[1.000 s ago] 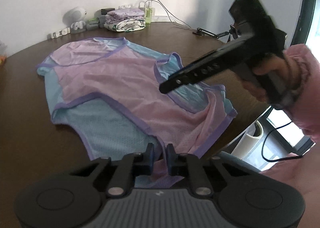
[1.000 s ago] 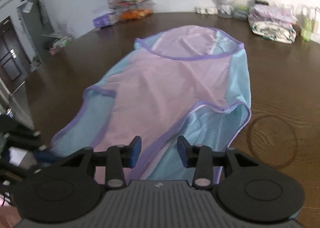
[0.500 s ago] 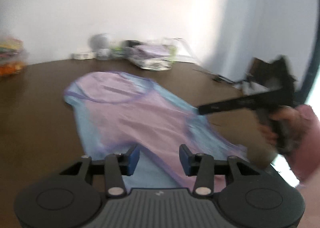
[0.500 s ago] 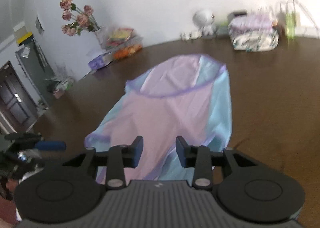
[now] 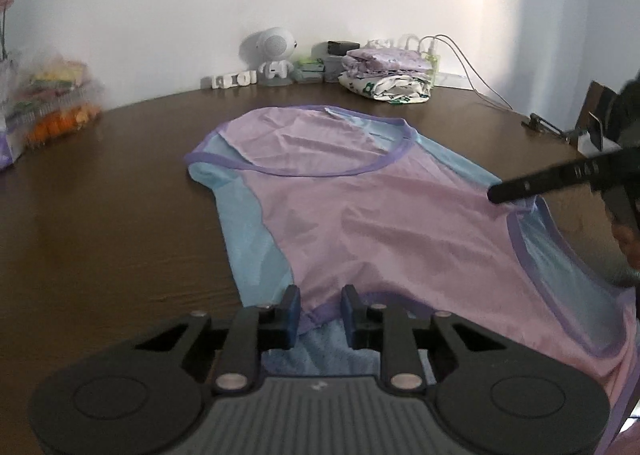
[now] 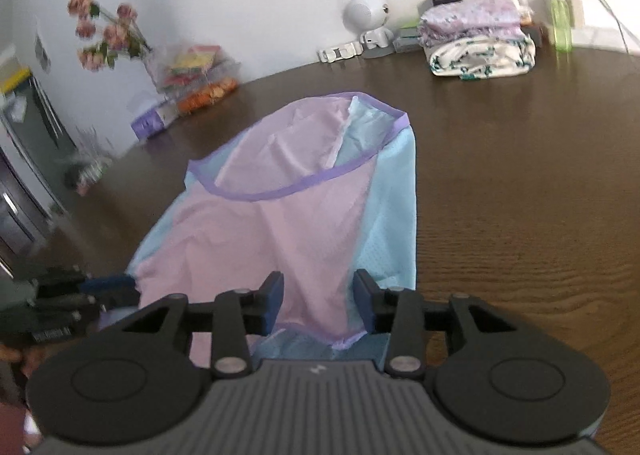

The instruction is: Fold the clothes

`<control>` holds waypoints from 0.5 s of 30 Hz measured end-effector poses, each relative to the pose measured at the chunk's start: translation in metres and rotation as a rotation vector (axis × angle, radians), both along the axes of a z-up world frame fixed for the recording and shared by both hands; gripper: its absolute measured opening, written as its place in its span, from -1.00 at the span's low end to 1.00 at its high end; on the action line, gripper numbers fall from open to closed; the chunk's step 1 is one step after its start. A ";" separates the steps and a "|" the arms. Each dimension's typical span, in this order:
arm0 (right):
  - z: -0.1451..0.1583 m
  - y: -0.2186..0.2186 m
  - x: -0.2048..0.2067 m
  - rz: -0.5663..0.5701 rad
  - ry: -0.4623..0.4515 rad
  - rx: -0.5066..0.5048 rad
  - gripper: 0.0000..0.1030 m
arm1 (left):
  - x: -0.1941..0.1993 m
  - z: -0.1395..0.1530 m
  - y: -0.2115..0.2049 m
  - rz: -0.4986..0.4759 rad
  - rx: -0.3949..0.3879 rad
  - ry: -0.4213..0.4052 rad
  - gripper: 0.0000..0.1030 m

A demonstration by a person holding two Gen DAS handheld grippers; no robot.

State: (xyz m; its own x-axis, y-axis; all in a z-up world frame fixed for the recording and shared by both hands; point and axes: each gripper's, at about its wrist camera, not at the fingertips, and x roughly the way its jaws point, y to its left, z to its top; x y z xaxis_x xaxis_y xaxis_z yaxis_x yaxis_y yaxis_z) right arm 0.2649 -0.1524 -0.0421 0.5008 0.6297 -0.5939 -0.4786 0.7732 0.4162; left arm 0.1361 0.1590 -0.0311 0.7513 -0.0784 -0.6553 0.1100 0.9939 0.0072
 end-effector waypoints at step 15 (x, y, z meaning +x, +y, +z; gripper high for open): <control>0.035 0.003 -0.025 0.031 -0.097 0.002 -0.13 | 0.037 0.043 0.045 0.051 -0.123 -0.036 -0.38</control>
State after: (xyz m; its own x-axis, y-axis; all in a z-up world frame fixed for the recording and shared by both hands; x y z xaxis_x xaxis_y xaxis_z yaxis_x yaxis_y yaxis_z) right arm 0.2395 -0.1490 -0.0073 0.5367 0.6467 -0.5419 -0.5402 0.7568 0.3680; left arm 0.1727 0.2036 0.0115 0.7795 -0.1176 -0.6153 0.0609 0.9918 -0.1125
